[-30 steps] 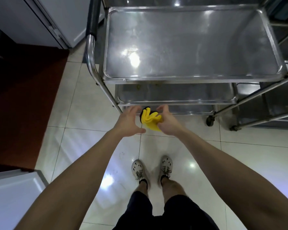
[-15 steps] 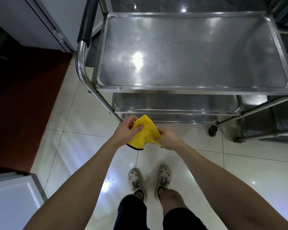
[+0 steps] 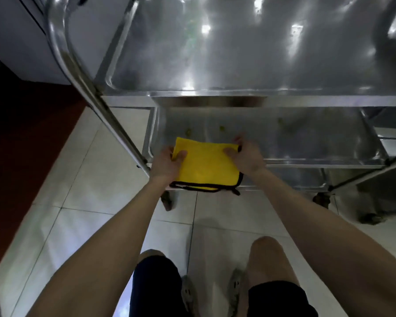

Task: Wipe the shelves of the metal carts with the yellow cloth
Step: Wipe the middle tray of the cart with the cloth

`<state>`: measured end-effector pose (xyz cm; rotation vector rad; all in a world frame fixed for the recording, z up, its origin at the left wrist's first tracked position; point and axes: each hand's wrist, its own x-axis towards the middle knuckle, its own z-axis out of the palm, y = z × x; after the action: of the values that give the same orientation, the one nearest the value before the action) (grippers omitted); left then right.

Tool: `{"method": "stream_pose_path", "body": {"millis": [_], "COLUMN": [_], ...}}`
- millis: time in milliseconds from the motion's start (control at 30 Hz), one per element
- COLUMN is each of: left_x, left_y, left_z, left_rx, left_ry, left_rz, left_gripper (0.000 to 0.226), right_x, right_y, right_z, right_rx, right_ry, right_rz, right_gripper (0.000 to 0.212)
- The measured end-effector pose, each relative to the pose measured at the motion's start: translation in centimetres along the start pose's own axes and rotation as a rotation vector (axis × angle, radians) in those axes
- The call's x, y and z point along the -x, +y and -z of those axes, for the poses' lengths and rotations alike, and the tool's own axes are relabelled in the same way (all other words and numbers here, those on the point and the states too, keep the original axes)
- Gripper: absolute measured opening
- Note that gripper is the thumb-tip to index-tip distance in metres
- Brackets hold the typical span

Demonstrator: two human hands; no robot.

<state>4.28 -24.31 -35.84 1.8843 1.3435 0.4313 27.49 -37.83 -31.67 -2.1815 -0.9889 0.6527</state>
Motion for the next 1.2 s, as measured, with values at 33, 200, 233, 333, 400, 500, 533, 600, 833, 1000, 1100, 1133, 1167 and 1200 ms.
{"method": "stream_pose_path", "body": {"millis": [33,200,233,333,400,500,533,600,833,1000,1100,1133,1167,1200], "left_x": [-1.8,-6.1,-5.3,-3.1,-3.8,-5.8,-6.2,-7.2,-10.3,-13.1,-14.9,-15.5,-16.0,-16.4], "left_y": [-0.2,-3.2,-4.8,-9.8,-12.1,-12.3,-11.9,-11.2,-9.6,-9.2,-9.4,-9.6,-9.8,-10.0], "left_z": [-0.6,-2.9,-3.2,-3.6,-3.0,-1.4,-1.0,-0.5,0.1,0.2,0.2,0.1,0.0,-0.1], "left_rx": [0.014,-0.062,-0.024,0.129,0.193,0.368,0.418,0.462,0.587,0.579,0.579,0.581,0.585,0.593], "left_ry": [0.031,0.349,0.508,0.950,1.119,0.938,0.847,0.814,0.883,0.828,0.783,0.770,0.759,0.748], "left_rz": [-0.023,-0.222,-0.296,-0.377,-0.383,-0.339,-0.313,-0.260,-0.162,-0.210,-0.201,-0.197,-0.199,-0.203], "left_gripper": [0.050,0.037,0.033,0.041,0.058,0.073,0.067,0.056,0.045,0.049,0.052,0.053,0.054,0.055], "right_x": [-1.5,-6.9,-7.2,-7.3,-7.7,-8.4,-8.6,-8.3,-8.1,-11.5,-14.3,-15.5,-16.8,-18.3], "right_y": [-0.1,2.1,2.7,3.6,3.2,2.6,2.5,2.7,3.5,7.3,7.6,7.2,6.6,5.7], "right_z": [-0.4,-5.1,-6.5,-10.9,-13.4,-15.3,-15.4,-15.3,-13.9,-8.5,-7.4,-7.6,-8.0,-8.6], "right_rx": [-0.011,0.341,0.398,0.500,0.601,0.681,0.696,0.733,0.690,0.693,0.715,0.722,0.725,0.726], "right_ry": [0.054,0.049,0.085,0.153,0.119,-0.010,-0.030,-0.031,-0.040,-0.067,-0.066,-0.056,-0.044,-0.038], "right_rz": [0.036,0.201,0.266,0.482,0.516,0.482,0.478,0.462,0.345,0.208,0.150,0.134,0.118,0.108], "right_gripper": [0.036,0.045,0.049,0.061,0.076,0.086,0.086,0.087,0.071,0.074,0.083,0.084,0.085,0.085]}}
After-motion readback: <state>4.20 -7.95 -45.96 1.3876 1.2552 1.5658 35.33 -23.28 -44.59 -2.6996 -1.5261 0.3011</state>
